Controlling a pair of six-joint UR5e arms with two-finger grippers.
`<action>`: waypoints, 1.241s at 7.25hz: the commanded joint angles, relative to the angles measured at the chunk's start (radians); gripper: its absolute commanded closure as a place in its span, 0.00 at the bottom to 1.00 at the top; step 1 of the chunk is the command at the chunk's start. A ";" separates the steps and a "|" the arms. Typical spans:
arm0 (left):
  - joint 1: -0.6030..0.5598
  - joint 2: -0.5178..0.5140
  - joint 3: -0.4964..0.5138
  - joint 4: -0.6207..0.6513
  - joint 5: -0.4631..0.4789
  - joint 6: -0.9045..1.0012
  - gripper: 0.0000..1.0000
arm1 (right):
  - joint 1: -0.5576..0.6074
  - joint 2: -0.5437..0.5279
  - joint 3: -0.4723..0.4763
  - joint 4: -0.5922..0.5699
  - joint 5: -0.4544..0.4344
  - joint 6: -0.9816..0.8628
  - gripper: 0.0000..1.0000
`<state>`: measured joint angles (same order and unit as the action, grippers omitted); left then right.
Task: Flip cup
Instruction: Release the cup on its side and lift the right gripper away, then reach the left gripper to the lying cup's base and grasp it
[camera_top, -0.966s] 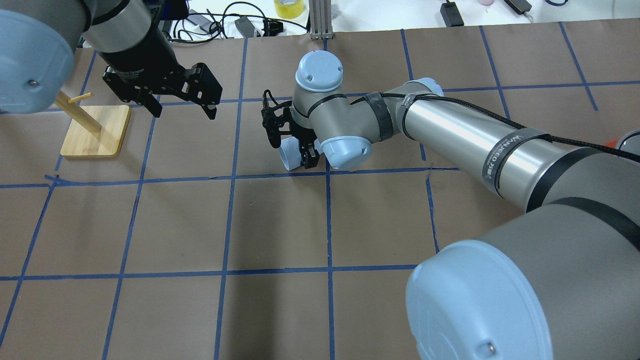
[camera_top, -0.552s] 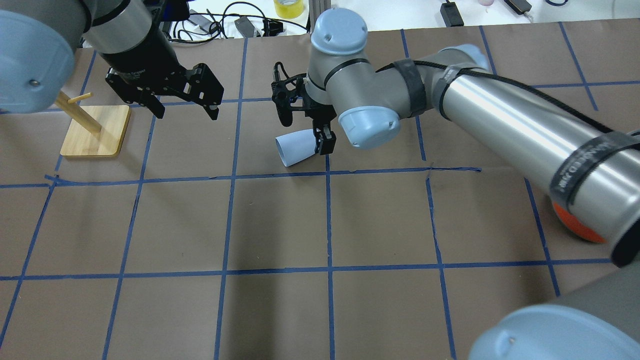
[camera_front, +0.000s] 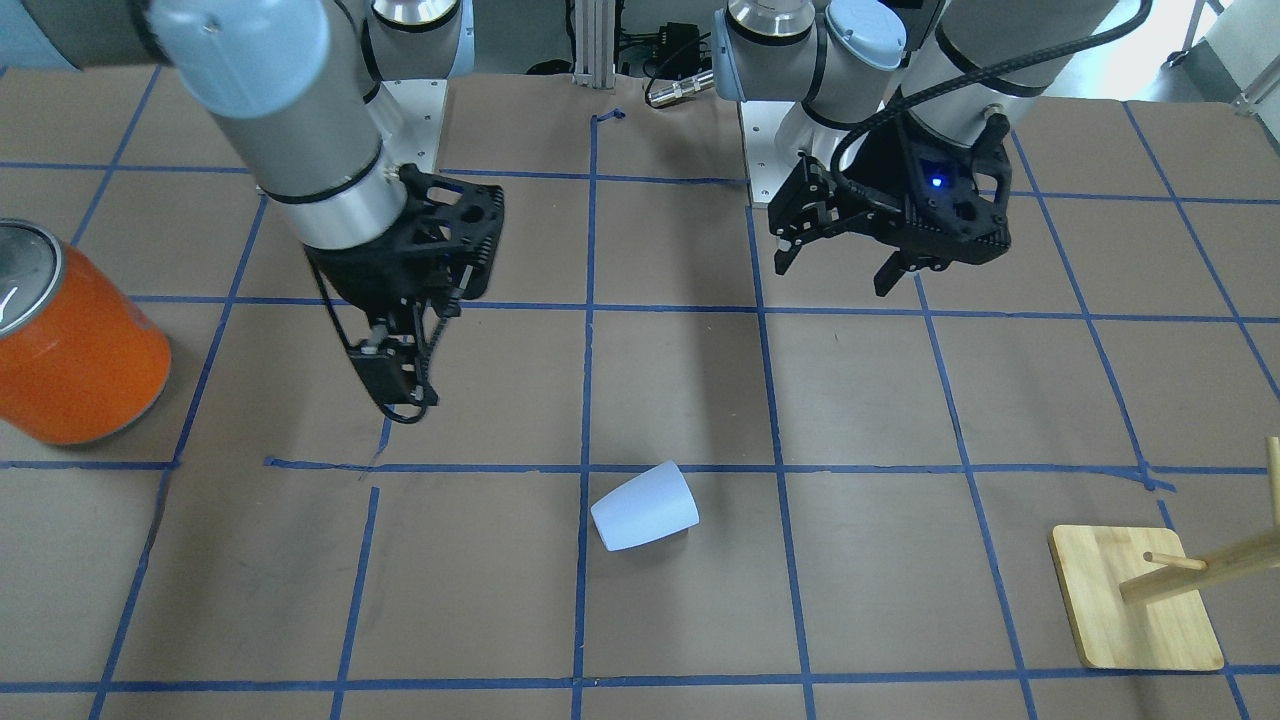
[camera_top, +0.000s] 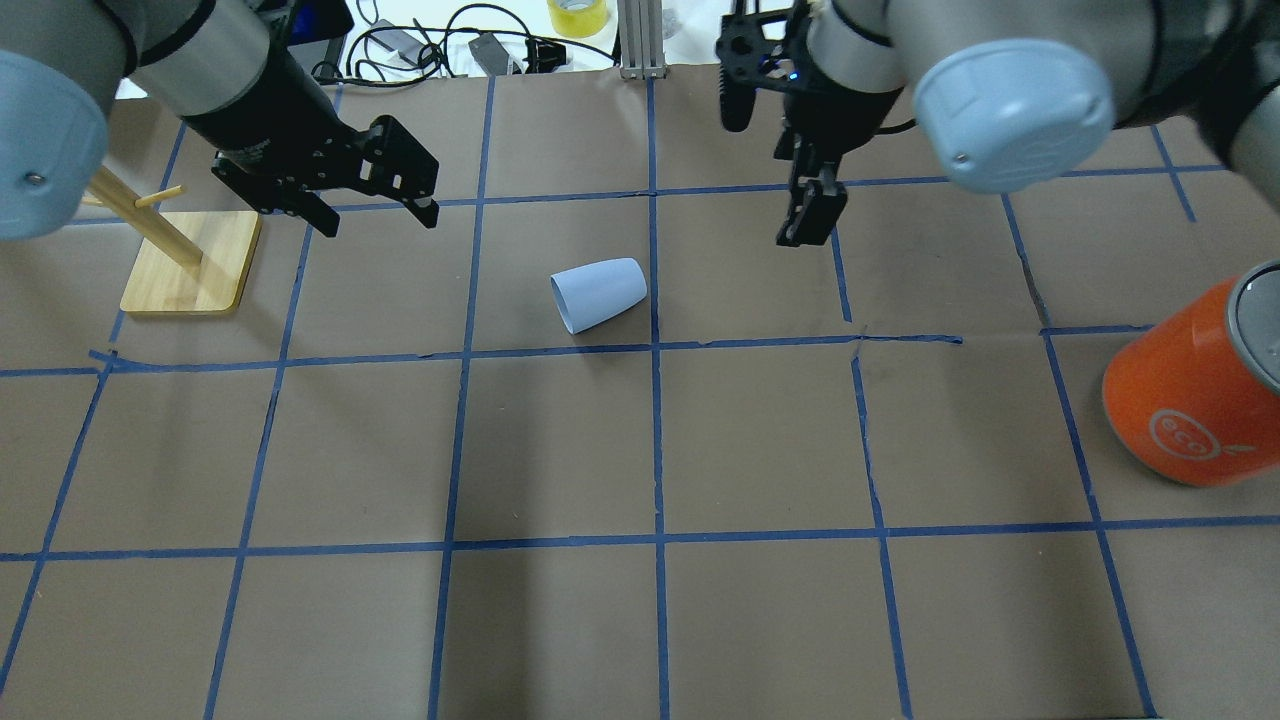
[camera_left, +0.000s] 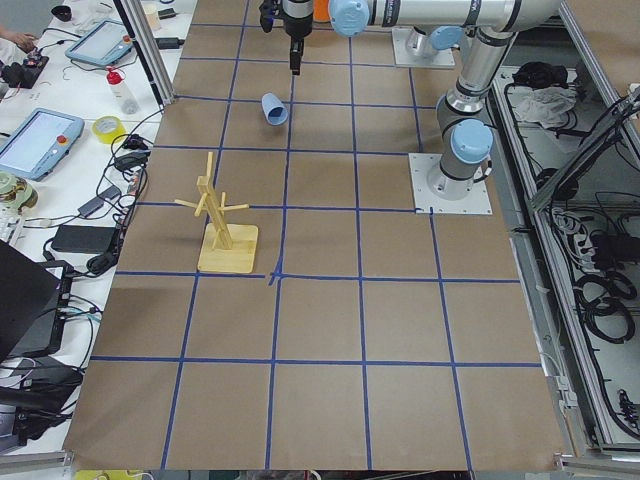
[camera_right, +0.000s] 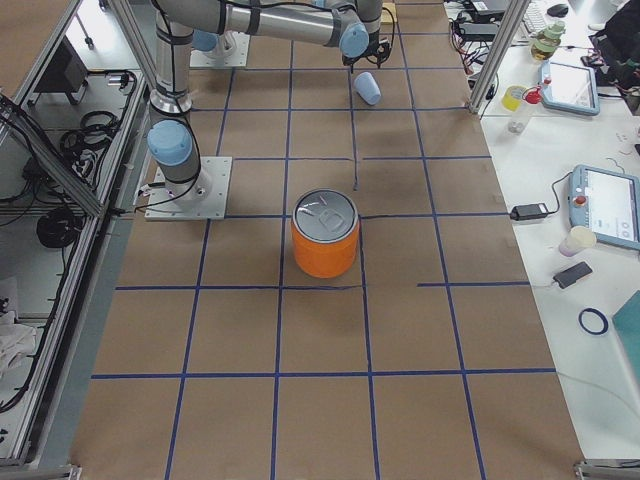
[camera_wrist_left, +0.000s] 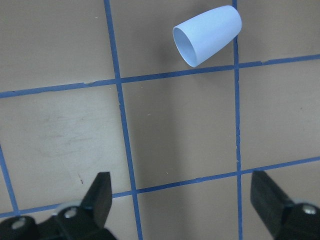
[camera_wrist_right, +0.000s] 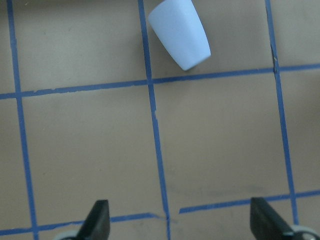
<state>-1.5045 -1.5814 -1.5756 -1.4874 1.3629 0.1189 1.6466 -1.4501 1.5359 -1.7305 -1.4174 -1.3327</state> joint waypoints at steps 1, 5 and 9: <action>0.070 -0.053 -0.024 0.096 -0.157 -0.001 0.00 | -0.106 -0.122 0.004 0.165 -0.011 0.167 0.00; 0.073 -0.310 -0.196 0.468 -0.424 -0.039 0.00 | -0.106 -0.167 0.016 0.172 -0.057 0.730 0.00; 0.072 -0.440 -0.291 0.651 -0.568 -0.087 0.02 | -0.106 -0.174 0.012 0.178 -0.099 1.347 0.00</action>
<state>-1.4314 -1.9787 -1.8247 -0.9139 0.8129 0.0436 1.5401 -1.6200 1.5501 -1.5562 -1.4837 -0.1407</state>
